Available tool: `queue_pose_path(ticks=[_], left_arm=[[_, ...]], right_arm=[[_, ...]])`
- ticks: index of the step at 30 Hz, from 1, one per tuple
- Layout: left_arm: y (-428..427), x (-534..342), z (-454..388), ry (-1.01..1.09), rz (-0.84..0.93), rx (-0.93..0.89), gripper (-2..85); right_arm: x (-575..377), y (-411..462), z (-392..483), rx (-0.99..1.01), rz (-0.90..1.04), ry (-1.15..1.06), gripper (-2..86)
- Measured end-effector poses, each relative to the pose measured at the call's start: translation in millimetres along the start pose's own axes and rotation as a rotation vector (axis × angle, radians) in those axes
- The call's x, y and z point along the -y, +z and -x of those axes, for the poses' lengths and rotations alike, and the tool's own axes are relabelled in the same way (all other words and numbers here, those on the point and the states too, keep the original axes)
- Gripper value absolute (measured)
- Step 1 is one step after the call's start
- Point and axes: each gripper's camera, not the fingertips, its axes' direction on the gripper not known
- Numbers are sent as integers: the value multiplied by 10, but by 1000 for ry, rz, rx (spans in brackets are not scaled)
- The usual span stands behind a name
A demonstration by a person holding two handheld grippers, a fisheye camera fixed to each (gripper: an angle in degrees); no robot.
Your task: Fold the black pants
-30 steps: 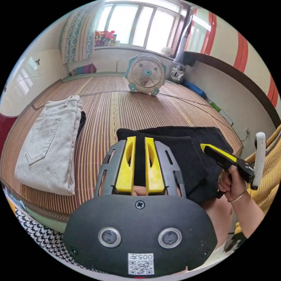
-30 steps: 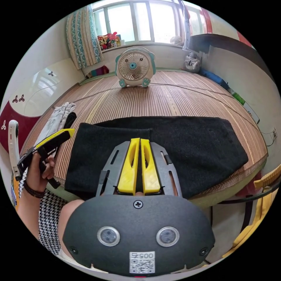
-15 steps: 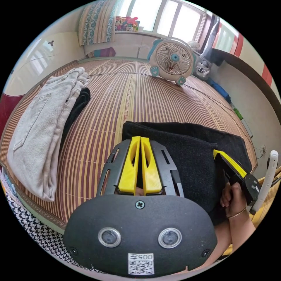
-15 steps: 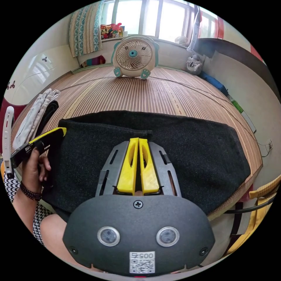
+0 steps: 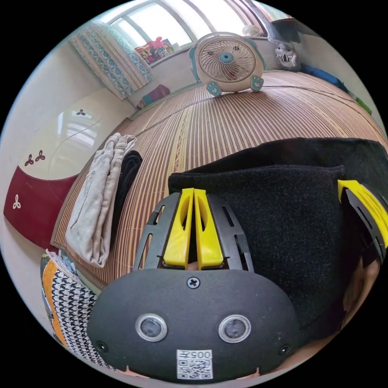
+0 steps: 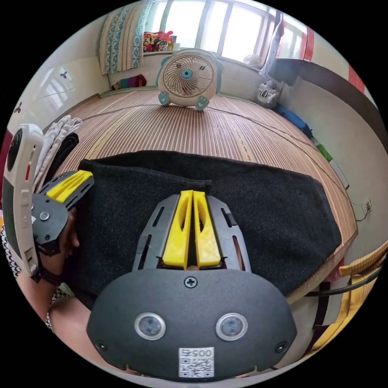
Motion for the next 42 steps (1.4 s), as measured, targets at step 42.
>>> queue_pose_path(ticks=[42], left_arm=[[105,152,49,-89,-6,-212,-7]], right_arm=[[-299,-1330,-3512,40,-42,169,34]])
